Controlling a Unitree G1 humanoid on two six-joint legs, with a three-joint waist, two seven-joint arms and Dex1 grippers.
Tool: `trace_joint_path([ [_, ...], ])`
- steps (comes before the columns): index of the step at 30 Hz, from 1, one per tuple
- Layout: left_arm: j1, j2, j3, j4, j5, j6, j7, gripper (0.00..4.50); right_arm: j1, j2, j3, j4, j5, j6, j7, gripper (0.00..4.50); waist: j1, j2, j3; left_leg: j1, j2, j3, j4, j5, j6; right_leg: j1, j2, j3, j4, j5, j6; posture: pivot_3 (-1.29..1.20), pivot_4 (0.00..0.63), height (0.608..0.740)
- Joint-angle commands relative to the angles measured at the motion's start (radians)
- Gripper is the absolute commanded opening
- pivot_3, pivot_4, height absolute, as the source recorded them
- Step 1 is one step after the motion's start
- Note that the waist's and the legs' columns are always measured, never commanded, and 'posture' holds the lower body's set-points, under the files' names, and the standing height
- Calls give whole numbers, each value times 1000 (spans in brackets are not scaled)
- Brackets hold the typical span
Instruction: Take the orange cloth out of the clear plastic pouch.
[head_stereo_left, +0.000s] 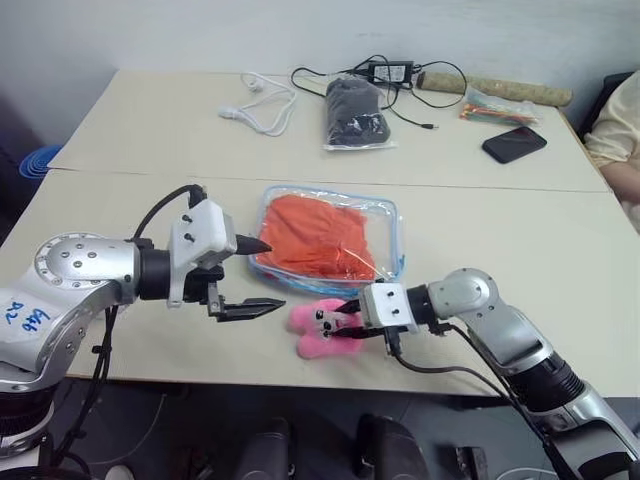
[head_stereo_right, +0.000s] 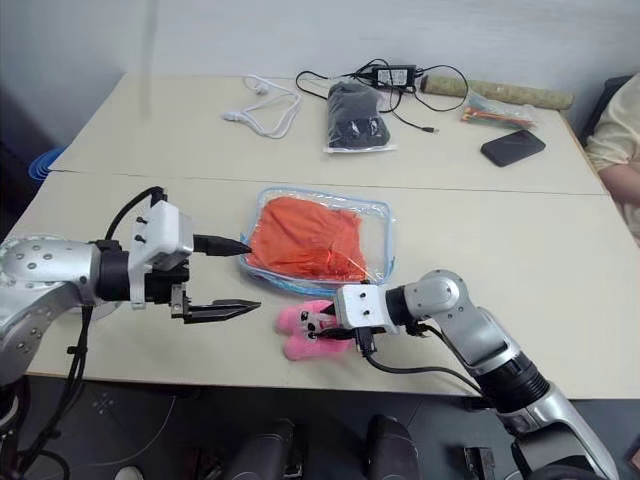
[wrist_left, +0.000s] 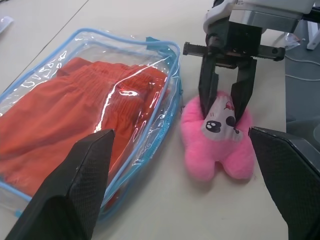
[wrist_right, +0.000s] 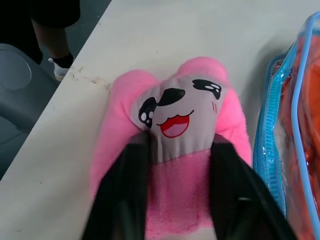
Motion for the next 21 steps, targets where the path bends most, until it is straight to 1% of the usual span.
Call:
trace_joint_path([
  [1,-7,-18,-38,-26,15,-35,8,4500,37,-31,-25,-52,33,50,20,2917,0,0,0,0,0,0,0,0,0,0,0,0,0,0,0,0,150,740],
  [4,-30,-42,-99,-11,38,-64,1,4500,61,-58,-72,-121,81,90,22,3927,5,0,0,0,0,0,0,0,0,0,0,0,0,0,0,0,150,740],
  [6,-59,-61,-144,13,56,-83,-13,4500,70,-71,-110,-173,114,116,11,4489,7,0,0,0,0,0,0,0,0,0,-1,0,0,0,0,0,150,740],
  [8,-85,-74,-181,37,77,-105,-35,4500,65,-80,-144,-214,147,146,3,4489,5,0,0,0,-2,0,0,0,0,0,-1,0,0,0,0,0,150,740],
  [11,-143,-106,-260,80,115,-141,-71,4500,48,-113,-245,-288,240,241,-12,4489,5,0,0,0,-3,0,0,0,0,0,0,0,0,0,0,0,150,740],
  [14,-163,-128,-333,116,169,-202,-118,4500,43,-153,-303,-300,264,274,-21,4489,5,0,0,-1,-3,0,0,0,0,0,0,0,0,0,0,0,150,740],
  [17,-182,-148,-391,167,226,-260,-157,4500,35,-218,-327,-253,216,201,9,4489,5,0,0,-1,-4,1,0,0,0,0,0,0,-1,0,0,0,150,740],
  [19,-210,-171,-456,216,273,-292,-196,4500,10,-256,-312,-126,114,60,7,4489,5,0,0,-1,-4,1,0,0,0,0,0,0,-1,0,0,0,150,740],
  [21,-227,-194,-506,261,316,-327,-222,4500,-28,-259,-269,-4,14,-68,-15,4489,5,0,0,-1,-5,3,0,0,1,0,0,0,-1,0,0,0,150,740],
])
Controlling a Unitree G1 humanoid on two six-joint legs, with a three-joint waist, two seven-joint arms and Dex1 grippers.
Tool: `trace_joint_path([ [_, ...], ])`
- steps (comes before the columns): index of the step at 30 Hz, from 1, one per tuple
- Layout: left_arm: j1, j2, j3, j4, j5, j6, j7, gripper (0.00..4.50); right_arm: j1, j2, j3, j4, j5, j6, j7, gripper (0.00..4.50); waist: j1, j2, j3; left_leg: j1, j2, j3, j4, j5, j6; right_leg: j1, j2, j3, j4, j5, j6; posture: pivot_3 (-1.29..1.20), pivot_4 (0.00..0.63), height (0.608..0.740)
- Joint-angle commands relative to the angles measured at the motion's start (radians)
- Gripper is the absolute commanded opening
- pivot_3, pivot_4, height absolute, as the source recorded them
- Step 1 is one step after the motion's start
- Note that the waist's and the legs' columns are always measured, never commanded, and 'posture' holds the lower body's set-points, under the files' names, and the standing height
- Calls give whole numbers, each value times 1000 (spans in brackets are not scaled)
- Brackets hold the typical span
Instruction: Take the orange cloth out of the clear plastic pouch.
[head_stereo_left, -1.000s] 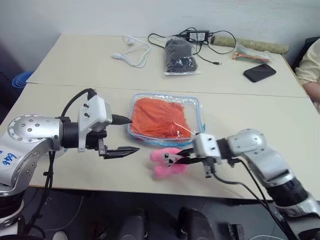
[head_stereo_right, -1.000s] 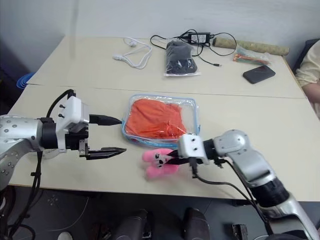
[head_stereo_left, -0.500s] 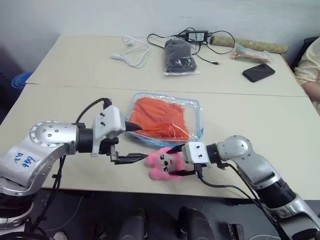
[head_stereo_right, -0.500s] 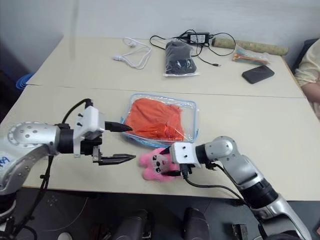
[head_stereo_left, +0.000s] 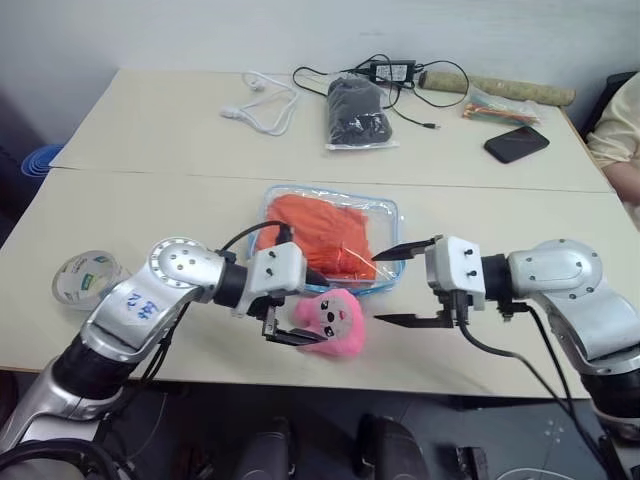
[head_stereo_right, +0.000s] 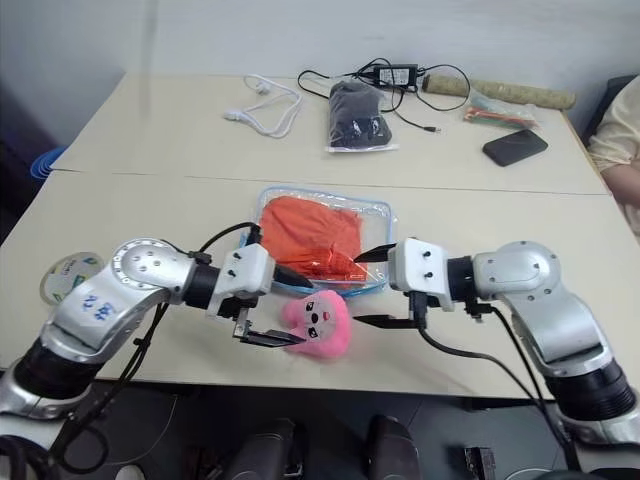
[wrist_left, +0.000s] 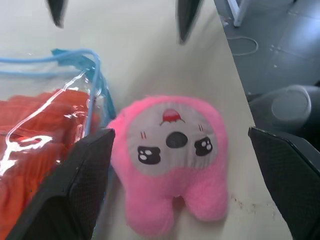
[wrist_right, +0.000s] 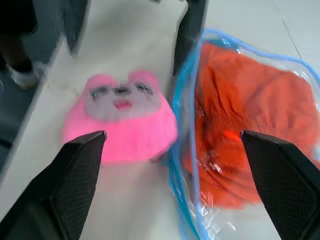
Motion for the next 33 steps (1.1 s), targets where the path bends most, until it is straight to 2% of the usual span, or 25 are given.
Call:
trace_joint_path([
  [1,-29,-37,-71,54,81,-76,-44,4500,-64,-2,43,180,-156,-222,-32,4489,-1,0,0,0,0,2,0,0,0,0,0,0,0,0,0,0,150,740],
  [5,-19,-102,-123,141,174,-137,-18,4500,-116,56,109,335,-255,-377,-66,4489,-4,0,0,0,1,2,-1,0,0,-1,0,-1,0,0,0,0,150,740],
  [6,-15,-111,-131,161,202,-158,-9,4500,-124,65,123,364,-271,-407,-66,4105,-5,0,0,-1,1,2,-1,0,0,-1,0,-1,0,0,0,0,150,740],
  [7,-11,-117,-133,175,220,-169,-3,4314,-130,71,135,390,-283,-433,-63,3968,-5,0,0,-1,1,2,-1,0,0,-1,0,-1,0,0,0,0,150,740],
  [9,-8,-125,-121,193,228,-180,-5,3902,-153,89,145,430,-280,-456,-49,3352,-4,0,0,-1,1,2,0,0,0,-1,0,-1,0,0,0,0,150,740],
  [18,44,-96,-49,142,222,-165,-6,1178,-215,101,138,504,-250,-489,8,127,-3,0,0,-1,3,-2,0,0,0,-1,0,-1,0,0,0,0,150,740],
  [19,58,-88,-37,130,220,-160,-5,940,-215,99,135,502,-243,-486,18,0,-3,0,0,-1,3,-2,0,0,0,0,0,-1,0,0,0,0,150,740],
  [23,130,-56,21,65,217,-116,35,102,-222,96,127,525,-258,-516,9,0,-5,0,0,-1,4,-3,0,0,0,0,0,-1,0,0,0,0,150,740],
  [26,217,-33,129,-29,169,-23,91,60,-220,84,125,547,-269,-553,9,0,-10,0,0,0,5,-3,0,0,0,-1,0,-1,1,0,0,0,150,740],
  [32,421,8,450,-197,22,182,183,60,-222,55,115,600,-262,-648,17,0,-18,0,0,-1,7,-4,0,0,0,0,0,-1,0,0,0,0,150,740],
  [33,469,19,542,-199,6,207,192,60,-226,52,112,613,-255,-664,20,0,-17,0,0,0,7,-5,0,0,0,0,0,-1,0,0,0,0,150,740],
])
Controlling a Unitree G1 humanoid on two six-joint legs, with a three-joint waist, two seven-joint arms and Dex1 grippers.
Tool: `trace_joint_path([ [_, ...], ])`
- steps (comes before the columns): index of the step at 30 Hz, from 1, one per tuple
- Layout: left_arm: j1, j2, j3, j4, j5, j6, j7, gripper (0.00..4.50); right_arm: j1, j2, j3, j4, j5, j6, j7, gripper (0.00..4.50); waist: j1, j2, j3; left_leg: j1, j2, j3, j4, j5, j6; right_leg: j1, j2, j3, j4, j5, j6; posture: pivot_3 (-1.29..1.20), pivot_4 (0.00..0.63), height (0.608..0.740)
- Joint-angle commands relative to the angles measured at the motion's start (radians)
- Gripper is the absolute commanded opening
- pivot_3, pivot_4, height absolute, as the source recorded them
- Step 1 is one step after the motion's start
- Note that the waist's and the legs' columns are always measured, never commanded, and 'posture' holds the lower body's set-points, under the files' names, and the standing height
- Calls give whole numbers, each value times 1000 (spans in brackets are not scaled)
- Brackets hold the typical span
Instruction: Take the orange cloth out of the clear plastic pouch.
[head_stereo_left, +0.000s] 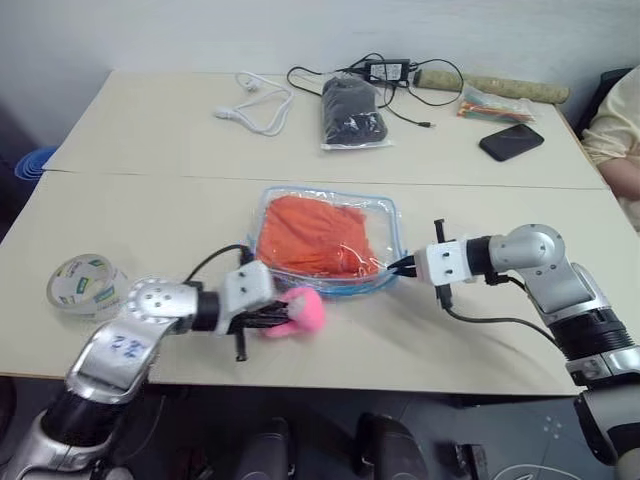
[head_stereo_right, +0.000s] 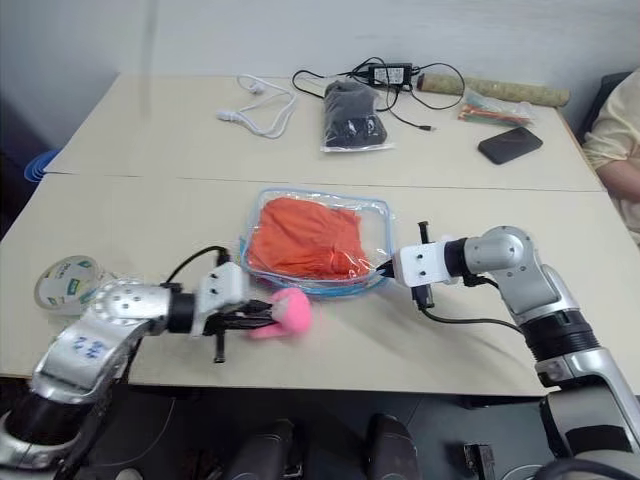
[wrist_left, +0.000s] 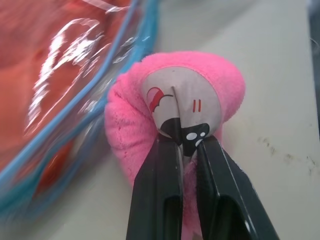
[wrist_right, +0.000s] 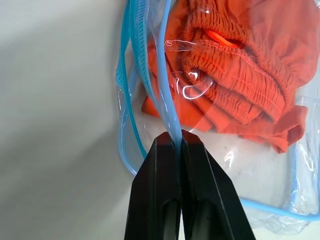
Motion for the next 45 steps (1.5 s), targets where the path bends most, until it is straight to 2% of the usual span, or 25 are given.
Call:
trace_joint_path([
  [1,106,38,248,-49,-62,75,36,60,-18,-28,-44,28,21,-56,4,0,0,0,0,0,0,0,0,0,0,0,0,0,0,0,0,0,150,740],
  [3,155,65,357,-3,-66,77,40,60,-24,-30,-47,48,31,-73,9,0,-5,0,0,0,0,0,0,0,0,0,0,0,0,0,0,0,150,740],
  [7,159,101,460,103,-88,68,50,60,-20,-29,-42,80,53,-112,38,0,-4,0,0,0,0,-1,0,0,0,0,0,-1,0,0,0,0,150,740],
  [13,147,77,401,116,-103,36,83,60,-18,-8,-34,99,63,-91,49,0,-8,0,0,0,-1,0,-1,0,-1,0,-1,0,-1,0,0,0,150,740],
  [15,142,64,375,108,-110,36,95,58,-22,-3,-36,98,71,-64,54,500,-8,0,0,0,0,0,-1,0,-1,0,-1,0,-1,0,0,0,150,740],
  [19,120,39,349,153,-113,44,128,1361,-22,-18,-42,95,92,-14,91,1726,-9,0,0,0,0,0,-1,0,-1,0,-1,0,0,0,0,0,150,740],
  [26,171,78,445,125,-181,90,118,3515,56,-70,-138,-57,239,232,130,4125,-8,0,0,0,0,0,-1,0,-1,0,0,0,-1,0,0,0,150,740],
  [28,157,81,514,127,-230,132,131,4139,100,-99,-177,-138,309,348,148,4157,-5,0,0,0,0,0,-1,0,-1,0,-1,0,-1,0,0,0,150,740],
  [32,140,148,623,102,-331,205,88,4139,201,-178,-262,-290,457,585,190,4157,-2,0,0,0,0,0,-1,0,-1,0,-1,0,-1,0,0,0,150,740],
  [34,63,203,631,53,-436,272,66,4139,233,-214,-297,-343,526,702,203,4157,5,0,0,0,0,0,-1,0,-1,0,-1,0,-1,0,0,0,150,740],
  [36,-20,248,553,-15,-481,281,62,4139,257,-241,-325,-389,588,795,217,4157,13,0,0,0,0,-1,-1,0,-1,0,-1,0,-1,0,0,0,150,740],
  [37,-59,264,477,-47,-456,251,64,4139,267,-251,-337,-411,616,833,225,4157,17,0,0,0,-1,0,-1,-1,-1,0,-1,0,-1,0,0,0,150,740],
  [40,-161,307,169,-88,-239,80,72,4139,279,-255,-366,-455,672,899,225,4157,19,4,-2,1,-2,0,-1,-1,-1,1,-2,1,-1,0,0,0,150,740],
  [42,-211,309,-40,-50,-37,-102,54,4139,268,-241,-370,-462,676,918,199,4157,19,4,-2,1,-3,2,-2,-1,-1,0,-1,1,-1,0,0,0,150,740],
  [45,-278,265,-226,66,170,-312,39,4139,271,-233,-365,-473,664,913,186,4157,14,4,-2,1,-6,4,-2,-1,-1,-1,1,2,-1,0,0,0,150,740],
])
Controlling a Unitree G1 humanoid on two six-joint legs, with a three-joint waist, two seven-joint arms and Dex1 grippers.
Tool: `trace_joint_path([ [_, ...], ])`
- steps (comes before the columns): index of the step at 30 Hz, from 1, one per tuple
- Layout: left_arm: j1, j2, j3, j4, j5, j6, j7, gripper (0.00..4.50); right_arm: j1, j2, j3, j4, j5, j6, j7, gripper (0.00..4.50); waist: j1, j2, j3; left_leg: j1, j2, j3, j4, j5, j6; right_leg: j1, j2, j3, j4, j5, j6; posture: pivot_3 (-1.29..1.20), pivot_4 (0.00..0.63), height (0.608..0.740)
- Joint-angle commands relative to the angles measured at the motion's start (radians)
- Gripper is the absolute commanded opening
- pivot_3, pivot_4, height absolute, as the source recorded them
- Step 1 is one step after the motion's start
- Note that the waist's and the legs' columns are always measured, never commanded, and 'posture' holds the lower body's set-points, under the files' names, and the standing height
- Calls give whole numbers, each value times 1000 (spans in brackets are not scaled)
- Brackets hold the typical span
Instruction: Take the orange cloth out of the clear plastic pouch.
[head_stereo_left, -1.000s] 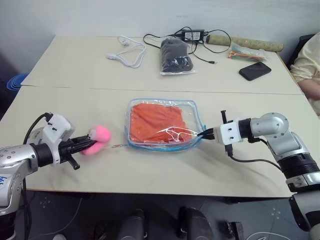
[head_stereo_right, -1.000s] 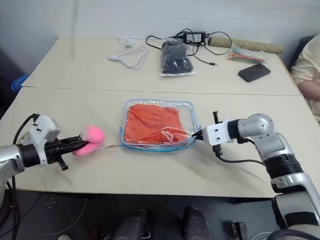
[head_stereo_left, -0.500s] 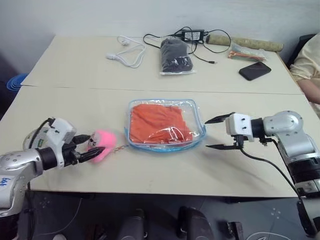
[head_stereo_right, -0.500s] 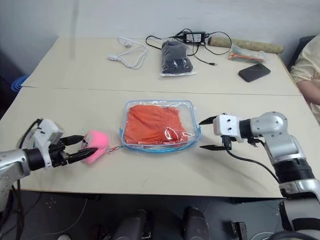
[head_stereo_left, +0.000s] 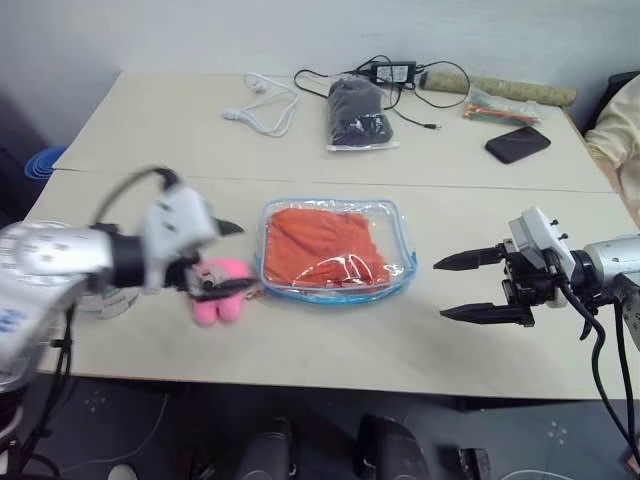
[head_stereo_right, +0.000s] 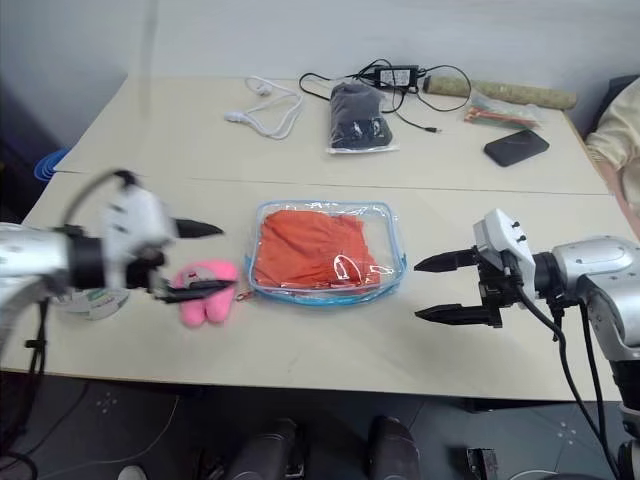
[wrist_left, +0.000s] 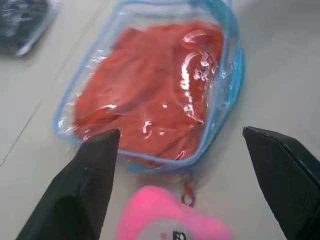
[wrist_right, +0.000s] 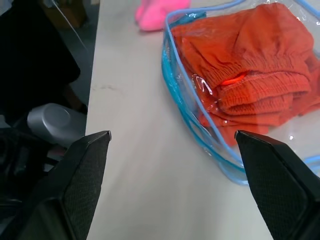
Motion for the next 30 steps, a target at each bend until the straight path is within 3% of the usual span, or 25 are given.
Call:
trace_joint_path([
  [1,-65,-38,-136,113,204,-215,-22,4139,4,2,-26,-41,6,-5,-10,4157,0,0,0,0,0,1,0,0,0,-1,0,0,0,0,0,0,150,740],
  [8,-106,-162,-194,250,323,-365,-22,4139,73,6,-51,-87,0,-20,-39,4157,5,-1,1,-3,0,2,1,0,1,0,0,-1,-1,0,0,0,150,740],
  [9,-99,-176,-190,252,327,-370,-21,3959,83,7,-53,-95,0,-21,-44,4157,6,-1,0,-3,0,1,2,0,1,0,0,-2,-1,0,0,0,150,740],
  [13,-70,-219,-175,248,332,-379,-16,2973,116,5,-59,-113,-4,-30,-57,4157,5,-1,1,-2,1,-1,2,0,1,0,0,-2,0,0,0,0,150,740],
  [18,-44,-253,-155,228,331,-374,-16,1423,141,5,-59,-117,-12,-47,-68,4157,6,-1,1,-2,2,-2,2,0,1,0,-1,-2,0,0,0,0,150,740],
  [22,-38,-295,-117,190,279,-270,-15,140,157,10,-54,-119,-21,-69,-74,4157,7,-1,1,-2,3,-2,2,0,1,1,-1,-2,0,0,0,0,150,740],
  [28,-22,-364,3,156,160,-130,13,63,157,32,-30,-140,-41,-99,-99,4157,5,-1,0,-2,4,-3,2,0,1,1,-1,-2,0,0,0,0,150,740],
  [30,-17,-385,29,151,133,-81,32,0,152,53,-11,-162,-68,-119,-128,3547,5,-1,0,-2,4,-3,2,0,1,1,-1,-2,1,0,0,0,150,740],
])
